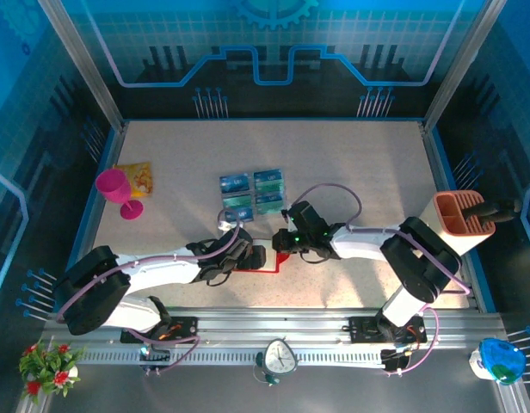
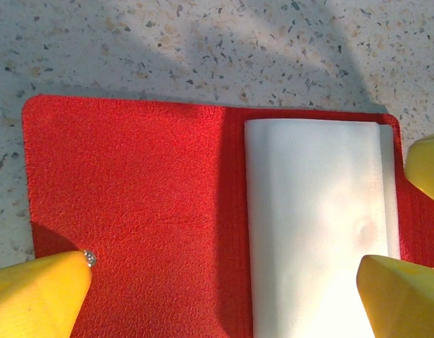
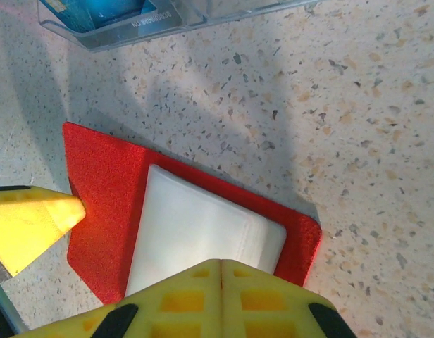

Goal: Put the credit cards into the card holder

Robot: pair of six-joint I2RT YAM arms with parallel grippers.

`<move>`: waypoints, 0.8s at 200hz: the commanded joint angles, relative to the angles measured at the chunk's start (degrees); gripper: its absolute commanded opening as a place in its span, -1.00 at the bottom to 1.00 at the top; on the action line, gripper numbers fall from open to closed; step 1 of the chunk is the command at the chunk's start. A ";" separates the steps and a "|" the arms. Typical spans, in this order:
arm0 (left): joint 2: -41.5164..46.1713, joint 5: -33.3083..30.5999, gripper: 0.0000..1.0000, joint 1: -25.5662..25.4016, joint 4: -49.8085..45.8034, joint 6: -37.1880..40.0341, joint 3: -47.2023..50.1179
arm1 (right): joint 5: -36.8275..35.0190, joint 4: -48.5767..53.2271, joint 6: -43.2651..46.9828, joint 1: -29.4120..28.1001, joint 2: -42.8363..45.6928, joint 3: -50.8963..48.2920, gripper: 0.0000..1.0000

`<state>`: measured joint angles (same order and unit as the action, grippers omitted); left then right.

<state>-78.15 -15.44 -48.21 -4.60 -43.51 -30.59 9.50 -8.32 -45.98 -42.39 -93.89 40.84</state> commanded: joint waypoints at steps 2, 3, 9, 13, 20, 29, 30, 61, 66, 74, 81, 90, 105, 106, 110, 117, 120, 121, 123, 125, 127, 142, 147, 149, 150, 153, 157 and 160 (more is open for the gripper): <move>0.28 -0.75 0.99 0.26 -4.09 -0.61 2.35 | 0.42 0.92 1.06 -0.77 -1.84 1.74 -1.00; 0.23 -0.78 0.99 0.28 -4.05 -0.61 2.36 | 0.43 0.93 1.06 -0.77 -1.88 1.72 -1.00; 0.21 -0.90 0.99 0.28 -4.07 -0.66 2.45 | 0.43 0.86 1.07 -0.90 -2.14 1.85 -1.00; 0.17 -0.86 0.99 0.30 -4.07 -0.62 2.46 | 0.43 0.92 1.11 -0.91 -2.37 1.92 -1.00; 0.23 -0.94 0.99 0.28 -4.04 -0.61 2.54 | 0.44 0.86 1.15 -0.94 -2.65 2.13 -1.00; 0.19 -0.99 0.98 0.29 -3.94 -0.54 2.63 | 0.52 0.85 1.22 -1.01 -3.08 2.32 -1.00; 0.19 -0.99 0.98 0.30 -3.89 -0.58 2.64 | 0.52 0.85 1.23 -1.02 -3.11 2.32 -1.00; -0.32 -1.02 0.99 0.26 -3.47 -0.61 2.63 | 0.95 1.20 1.54 -1.36 -5.20 3.36 -1.00; -0.46 -1.01 0.99 0.29 -3.36 -0.54 2.51 | 1.04 1.19 1.44 -1.44 -5.58 3.50 -1.00; -0.67 -0.92 0.98 0.29 -3.29 -0.55 2.47 | 1.29 1.03 1.35 -1.63 -6.18 3.71 -1.00; -0.83 -0.96 0.98 0.26 -3.14 -0.53 2.46 | 1.53 0.86 1.24 -1.75 -6.65 3.96 -1.00; -1.12 -0.95 0.99 0.30 -3.16 -0.44 2.37 | 1.76 0.55 1.01 -2.05 -7.21 4.21 -1.00; -1.46 -0.95 0.99 0.28 -3.16 -0.35 2.37 | 2.09 -0.11 0.60 -2.32 -7.83 4.34 -1.00; -1.51 -0.97 0.99 0.29 -3.14 -0.40 2.37 | 2.05 -0.11 0.57 -2.33 -7.82 4.34 -1.00; -1.53 -0.93 0.99 0.30 -3.18 -0.35 2.38 | 2.23 -0.24 0.44 -2.34 -7.96 4.50 -1.00; -1.65 -1.01 0.98 0.31 -3.15 -0.31 2.51 | 2.42 -0.67 0.11 -2.36 -8.13 4.43 -1.00; -1.70 -1.04 0.99 0.31 -3.13 -0.37 2.54 | 2.52 -0.86 0.03 -2.37 -8.23 4.35 -1.00; -1.68 -1.06 0.99 0.26 -3.13 -0.40 2.54 | 2.53 -0.93 -0.02 -2.36 -8.28 4.34 -1.00; -1.66 -1.12 0.99 0.29 -3.13 -0.41 2.55 | 2.65 -1.07 -0.17 -2.30 -8.27 4.38 -1.00; -1.68 -1.14 0.99 0.30 -3.18 -0.43 2.51 | 2.70 -1.22 -0.26 -2.31 -8.36 4.35 -1.00; -1.73 -1.18 0.99 0.30 -3.21 -0.42 2.61 | 2.74 -1.30 -0.34 -2.31 -8.38 4.34 -1.00; -1.91 -1.46 0.99 0.29 -3.46 -0.57 2.71 | 3.00 -1.87 -0.84 -2.29 -8.58 4.37 -1.00; -1.98 -1.49 0.99 0.30 -3.62 -0.53 2.72 | 3.08 -2.00 -0.95 -2.33 -8.66 4.27 -1.00; -2.00 -1.49 0.99 0.26 -3.63 -0.53 2.68 | 3.14 -2.09 -0.98 -2.34 -8.65 4.27 -1.00; -2.00 -1.46 0.98 0.28 -3.65 -0.53 2.71 | 3.19 -2.11 -1.01 -2.34 -8.67 4.26 -1.00; -2.14 -1.55 0.98 0.30 -3.66 -0.57 2.74 | 3.24 -2.29 -1.07 -2.34 -8.65 4.25 -1.00; -2.25 -1.56 0.97 0.26 -3.73 -0.56 2.78 | 3.32 -2.36 -1.13 -2.34 -8.61 4.25 -1.00; -2.33 -1.59 0.96 0.30 -3.77 -0.55 2.81 | 3.33 -2.39 -1.21 -2.30 -8.54 4.20 -1.00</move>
<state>-78.32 -15.90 -48.21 -3.99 -43.51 -30.15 11.46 -11.49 -46.26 -43.83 -100.79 44.75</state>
